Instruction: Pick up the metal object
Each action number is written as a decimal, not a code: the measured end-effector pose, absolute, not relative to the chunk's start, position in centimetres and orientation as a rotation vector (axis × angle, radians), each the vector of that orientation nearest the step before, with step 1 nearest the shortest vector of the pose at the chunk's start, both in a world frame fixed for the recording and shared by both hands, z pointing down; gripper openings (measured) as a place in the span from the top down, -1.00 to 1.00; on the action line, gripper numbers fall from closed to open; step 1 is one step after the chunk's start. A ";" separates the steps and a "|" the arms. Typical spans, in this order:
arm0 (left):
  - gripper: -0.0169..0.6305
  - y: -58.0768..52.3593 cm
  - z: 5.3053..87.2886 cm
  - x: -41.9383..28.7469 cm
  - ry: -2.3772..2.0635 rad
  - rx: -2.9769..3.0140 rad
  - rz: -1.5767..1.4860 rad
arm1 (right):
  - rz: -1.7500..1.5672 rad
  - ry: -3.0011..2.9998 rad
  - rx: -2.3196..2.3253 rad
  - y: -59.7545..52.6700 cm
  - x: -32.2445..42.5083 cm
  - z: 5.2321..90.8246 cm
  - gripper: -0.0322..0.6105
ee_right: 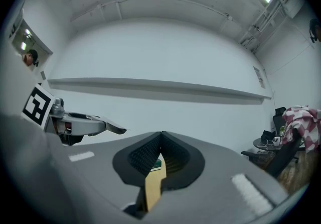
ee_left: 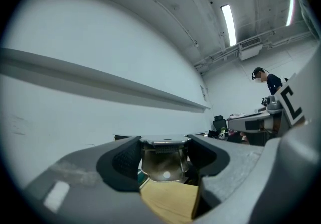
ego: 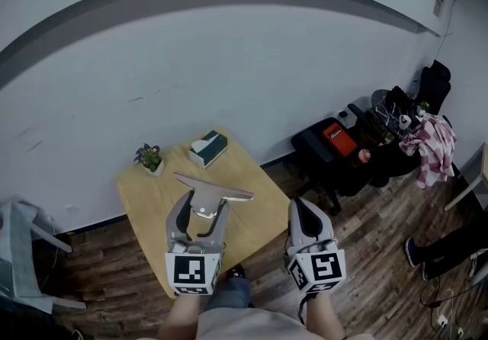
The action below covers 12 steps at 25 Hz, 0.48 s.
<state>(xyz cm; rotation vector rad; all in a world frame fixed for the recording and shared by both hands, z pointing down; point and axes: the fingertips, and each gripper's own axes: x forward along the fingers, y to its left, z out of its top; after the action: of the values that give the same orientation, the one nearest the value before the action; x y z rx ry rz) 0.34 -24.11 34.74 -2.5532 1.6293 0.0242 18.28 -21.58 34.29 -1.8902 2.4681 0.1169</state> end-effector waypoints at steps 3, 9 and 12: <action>0.03 -23.1 34.3 0.1 1.634 -2.539 0.041 | 0.117 2.454 -1.896 -20.6 18.5 34.2 0.89; 0.03 -21.6 33.5 0.0 1.641 -2.524 0.075 | 0.130 2.438 -1.925 -18.9 19.4 33.9 0.89; 0.03 -21.0 33.3 0.0 1.645 -2.519 0.085 | 0.140 2.430 -1.939 -18.3 19.7 33.8 0.89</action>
<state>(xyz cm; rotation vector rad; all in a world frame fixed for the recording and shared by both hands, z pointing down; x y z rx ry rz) -0.01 -21.02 33.27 -2.5189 1.6450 0.0848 19.71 -18.32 33.80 -1.9392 2.4295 0.1398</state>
